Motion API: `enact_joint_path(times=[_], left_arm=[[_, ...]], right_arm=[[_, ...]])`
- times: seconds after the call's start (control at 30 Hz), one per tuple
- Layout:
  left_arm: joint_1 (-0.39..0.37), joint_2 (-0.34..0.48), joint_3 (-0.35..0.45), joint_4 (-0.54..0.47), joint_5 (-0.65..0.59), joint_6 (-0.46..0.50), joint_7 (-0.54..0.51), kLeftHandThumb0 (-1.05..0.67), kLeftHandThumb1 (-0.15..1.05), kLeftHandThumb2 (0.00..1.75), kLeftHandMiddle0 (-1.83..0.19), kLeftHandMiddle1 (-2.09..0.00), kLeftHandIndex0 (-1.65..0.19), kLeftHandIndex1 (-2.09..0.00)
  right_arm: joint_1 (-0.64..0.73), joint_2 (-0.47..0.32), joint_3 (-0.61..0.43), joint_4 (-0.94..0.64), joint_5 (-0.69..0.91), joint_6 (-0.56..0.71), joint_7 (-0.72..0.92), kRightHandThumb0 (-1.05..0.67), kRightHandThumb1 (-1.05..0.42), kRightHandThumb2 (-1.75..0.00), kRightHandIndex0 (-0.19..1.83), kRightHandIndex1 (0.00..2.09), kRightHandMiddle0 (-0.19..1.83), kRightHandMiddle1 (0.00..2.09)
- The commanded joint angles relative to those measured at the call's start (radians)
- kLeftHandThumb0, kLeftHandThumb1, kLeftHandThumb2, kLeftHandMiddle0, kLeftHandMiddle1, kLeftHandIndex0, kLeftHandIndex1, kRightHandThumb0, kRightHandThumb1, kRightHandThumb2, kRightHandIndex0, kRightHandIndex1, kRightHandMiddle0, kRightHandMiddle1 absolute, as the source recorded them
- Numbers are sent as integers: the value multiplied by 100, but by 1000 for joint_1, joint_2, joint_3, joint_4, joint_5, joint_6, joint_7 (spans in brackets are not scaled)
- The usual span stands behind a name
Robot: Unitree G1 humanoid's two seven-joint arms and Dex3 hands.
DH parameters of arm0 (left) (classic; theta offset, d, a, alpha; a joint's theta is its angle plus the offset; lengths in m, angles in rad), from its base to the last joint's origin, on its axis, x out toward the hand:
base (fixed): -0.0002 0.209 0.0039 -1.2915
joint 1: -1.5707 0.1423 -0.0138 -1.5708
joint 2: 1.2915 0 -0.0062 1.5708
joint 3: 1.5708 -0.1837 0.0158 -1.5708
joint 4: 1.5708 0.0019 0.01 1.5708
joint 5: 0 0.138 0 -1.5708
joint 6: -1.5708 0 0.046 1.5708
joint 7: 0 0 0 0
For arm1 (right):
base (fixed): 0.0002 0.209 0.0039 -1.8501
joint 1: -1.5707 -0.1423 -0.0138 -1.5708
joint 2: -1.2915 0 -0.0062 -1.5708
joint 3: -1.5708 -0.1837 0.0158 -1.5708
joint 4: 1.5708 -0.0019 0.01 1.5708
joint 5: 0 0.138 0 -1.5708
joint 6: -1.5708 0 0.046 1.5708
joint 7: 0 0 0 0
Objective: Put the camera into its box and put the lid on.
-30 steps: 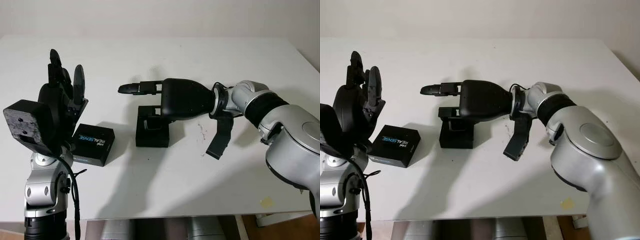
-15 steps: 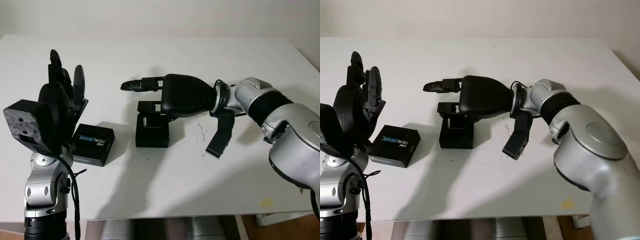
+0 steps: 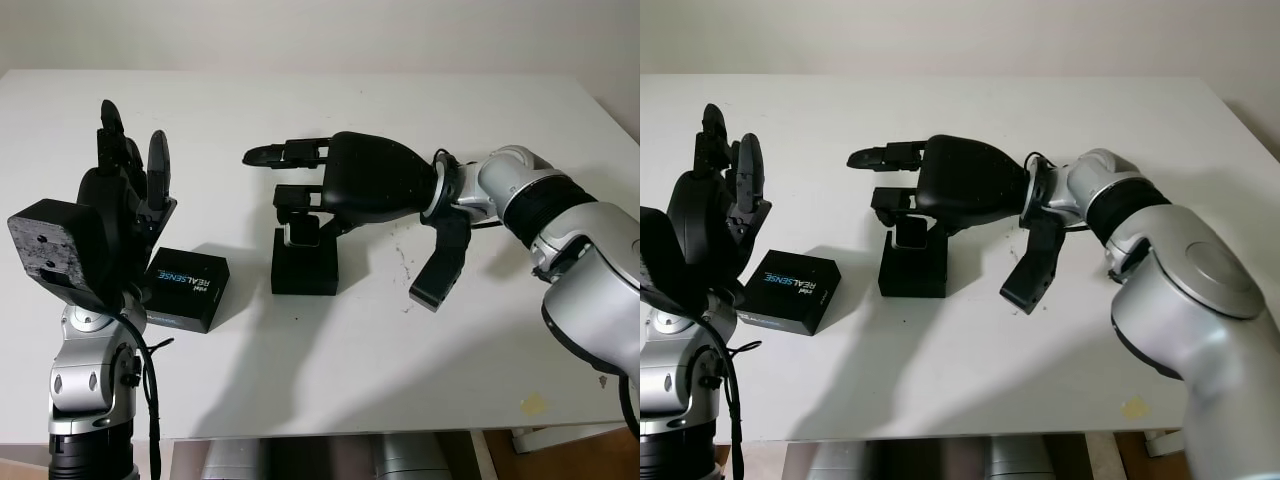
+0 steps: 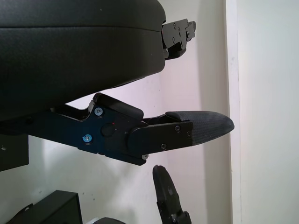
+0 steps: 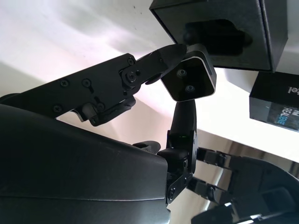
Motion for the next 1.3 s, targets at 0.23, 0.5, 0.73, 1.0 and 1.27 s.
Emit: enact_joint_path(times=[0.23, 0.5, 0.73, 1.0, 1.27], left_arm=[[2, -6, 3, -23, 0, -3, 4, -76, 105, 51, 19, -1, 19, 0], [8, -3, 7, -30, 1, 5, 3, -75, 105, 52, 19, -1, 19, -1], [2, -11, 8, -24, -1, -5, 9, -75, 105, 50, 19, -2, 19, -1], [3, -6, 14, -27, -6, 1, 9, -74, 105, 50, 19, 0, 19, 0], [13, 3, 18, -43, 0, 8, 3, -73, 105, 53, 19, -1, 19, 0]], right_arm=[[-56, -34, -100, -39, 79, -61, 213, -39, -95, -6, 26, 4, 45, 123], [-55, -31, -185, -39, 177, -120, 451, -43, -96, -6, 24, 4, 44, 122], [-38, -21, -229, -45, 230, -154, 563, -43, -98, -6, 21, 4, 42, 120], [-2, 2, -258, -49, 268, -159, 639, -41, -98, -6, 18, 3, 42, 119], [21, 37, -282, -33, 307, -162, 706, -43, -101, -6, 16, 4, 37, 127]])
